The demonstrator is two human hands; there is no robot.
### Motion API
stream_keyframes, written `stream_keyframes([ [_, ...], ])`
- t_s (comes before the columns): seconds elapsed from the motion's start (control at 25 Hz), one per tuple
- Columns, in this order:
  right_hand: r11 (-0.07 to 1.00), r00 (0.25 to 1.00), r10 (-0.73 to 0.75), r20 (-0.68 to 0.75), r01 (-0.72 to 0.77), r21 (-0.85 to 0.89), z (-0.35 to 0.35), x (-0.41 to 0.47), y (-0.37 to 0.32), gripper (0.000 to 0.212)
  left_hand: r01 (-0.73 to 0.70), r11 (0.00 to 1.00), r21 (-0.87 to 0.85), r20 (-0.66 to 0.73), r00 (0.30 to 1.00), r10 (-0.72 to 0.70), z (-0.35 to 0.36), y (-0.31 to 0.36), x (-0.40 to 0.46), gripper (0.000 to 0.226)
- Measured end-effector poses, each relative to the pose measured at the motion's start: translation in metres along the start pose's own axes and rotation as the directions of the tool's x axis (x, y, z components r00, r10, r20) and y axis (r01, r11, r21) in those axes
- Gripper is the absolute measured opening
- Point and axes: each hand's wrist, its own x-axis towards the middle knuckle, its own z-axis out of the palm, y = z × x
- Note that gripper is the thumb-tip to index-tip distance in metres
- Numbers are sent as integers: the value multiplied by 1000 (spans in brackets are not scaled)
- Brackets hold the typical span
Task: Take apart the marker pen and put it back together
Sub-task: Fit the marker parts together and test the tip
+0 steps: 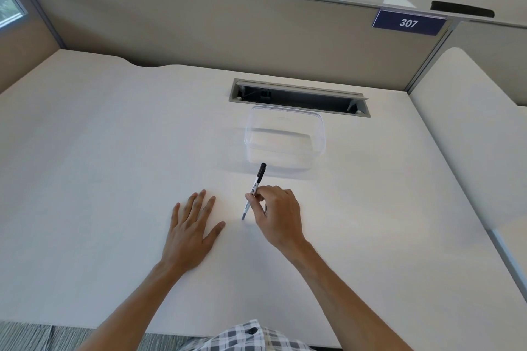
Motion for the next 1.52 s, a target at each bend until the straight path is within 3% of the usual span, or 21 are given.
stream_keyframes([
  [0.56,1000,1000,13,-1,-13,0,-29,43,1,23,2,1000,1,4,1000,-2,-1,0,1,73],
  [1.0,998,995,-4,-97,10,61,-45,55,-9,24,0,1000,8,25,1000,0,-1,-1,1,72],
  [1.16,998,1000,3,1,-3,61,-50,43,-8,28,6,1000,-5,24,1000,-6,-5,2,2,81],
  [1.24,999,994,31,105,-33,20,-49,34,-4,29,9,999,-32,-13,1000,-9,-10,8,2,84],
  [1.36,993,966,115,233,-108,-44,-47,23,0,30,-44,998,-55,-145,989,36,-22,22,-1,63],
  [1.52,986,951,167,261,-161,-43,-47,11,0,27,-159,979,-125,-349,931,106,-38,41,-3,47],
])
